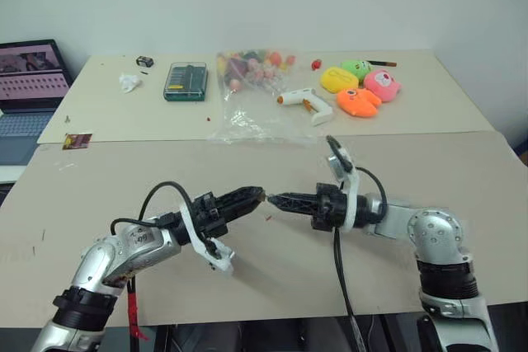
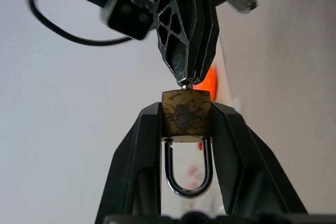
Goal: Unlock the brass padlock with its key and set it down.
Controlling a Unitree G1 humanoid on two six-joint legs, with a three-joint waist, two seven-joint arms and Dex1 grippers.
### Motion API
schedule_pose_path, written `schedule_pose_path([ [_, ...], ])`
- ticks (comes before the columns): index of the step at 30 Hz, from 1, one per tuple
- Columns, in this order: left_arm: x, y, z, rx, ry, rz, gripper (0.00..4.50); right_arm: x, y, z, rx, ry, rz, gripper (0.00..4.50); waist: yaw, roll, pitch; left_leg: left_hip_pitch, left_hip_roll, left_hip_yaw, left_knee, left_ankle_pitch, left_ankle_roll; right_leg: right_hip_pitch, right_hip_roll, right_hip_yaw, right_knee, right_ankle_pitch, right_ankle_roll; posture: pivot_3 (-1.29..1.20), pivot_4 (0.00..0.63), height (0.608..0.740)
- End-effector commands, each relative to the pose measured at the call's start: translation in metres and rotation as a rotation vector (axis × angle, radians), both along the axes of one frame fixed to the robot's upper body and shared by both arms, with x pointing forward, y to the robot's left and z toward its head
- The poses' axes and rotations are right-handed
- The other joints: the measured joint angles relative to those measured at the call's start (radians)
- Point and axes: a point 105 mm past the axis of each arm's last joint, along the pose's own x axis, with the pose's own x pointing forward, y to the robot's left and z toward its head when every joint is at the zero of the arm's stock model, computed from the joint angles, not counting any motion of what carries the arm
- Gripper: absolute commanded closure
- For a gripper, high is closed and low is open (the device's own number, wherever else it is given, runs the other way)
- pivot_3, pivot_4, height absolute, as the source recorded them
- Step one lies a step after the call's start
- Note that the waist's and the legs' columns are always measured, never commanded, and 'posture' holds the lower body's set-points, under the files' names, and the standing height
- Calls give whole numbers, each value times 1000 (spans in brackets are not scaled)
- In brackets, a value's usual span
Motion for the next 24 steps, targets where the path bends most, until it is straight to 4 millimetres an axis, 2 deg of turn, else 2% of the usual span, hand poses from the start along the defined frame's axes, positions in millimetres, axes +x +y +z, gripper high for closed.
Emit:
schedule_pose_path([
  [1, -6, -10, 25, -100, 13, -48, 3659, -8, 7, 4, -59, -169, 45, 4473, -2, 0, 0, 0, 0, 0, 0, 0, 0, 0, 0, 0, 0, 0, 0, 0, 150, 740],
  [2, -6, -10, 25, -96, 17, -48, 3659, -10, 7, 5, -46, -172, 50, 4473, -2, 0, 0, 0, 0, 0, 0, 0, 0, 0, 0, 0, 0, 0, 0, 0, 150, 740],
  [5, -6, -7, 15, -76, 45, -42, 3659, -11, 3, 4, -32, -163, 52, 3594, -2, 0, 0, 0, 0, 0, 0, 0, 0, 1, 0, 0, -1, 0, 0, 0, 150, 740],
  [6, -7, -8, 15, -74, 45, -45, 3659, -12, 0, 2, -46, -164, 56, 3319, -1, 0, 0, 0, 0, 0, 0, 0, 0, 1, 0, 0, -1, 0, 0, 0, 150, 740],
  [8, -7, -9, 15, -73, 42, -53, 3659, -13, -7, -2, -71, -168, 53, 2498, 0, 0, 0, 0, 0, 0, 0, 0, 0, 1, 0, 0, -1, 0, 0, 0, 150, 740],
  [9, -8, -9, 14, -73, 43, -55, 3659, -12, -9, -4, -80, -169, 49, 2276, 0, 0, 0, 0, 0, 0, 0, 0, 0, 1, 0, 0, -1, 0, 0, 0, 150, 740],
  [18, -9, -9, 10, -78, 50, -61, 3659, 0, -15, 1, -73, -189, -6, 2276, 1, 0, 0, 0, 0, 0, 0, 0, -1, 1, 0, 0, -2, 0, 0, 0, 150, 740],
  [21, -9, -10, 12, -80, 51, -64, 3659, 8, -12, 16, -22, -218, -32, 2276, -2, 0, 0, 0, 0, 0, 0, 0, -1, 1, 0, 0, -2, 0, 0, 0, 150, 740],
  [24, -9, -10, 13, -81, 52, -65, 3659, 7, -10, 25, -3, -236, -17, 2276, 0, 0, 0, 0, 1, 0, 0, 0, -1, 1, 0, 0, -2, 0, 0, 0, 150, 740],
])
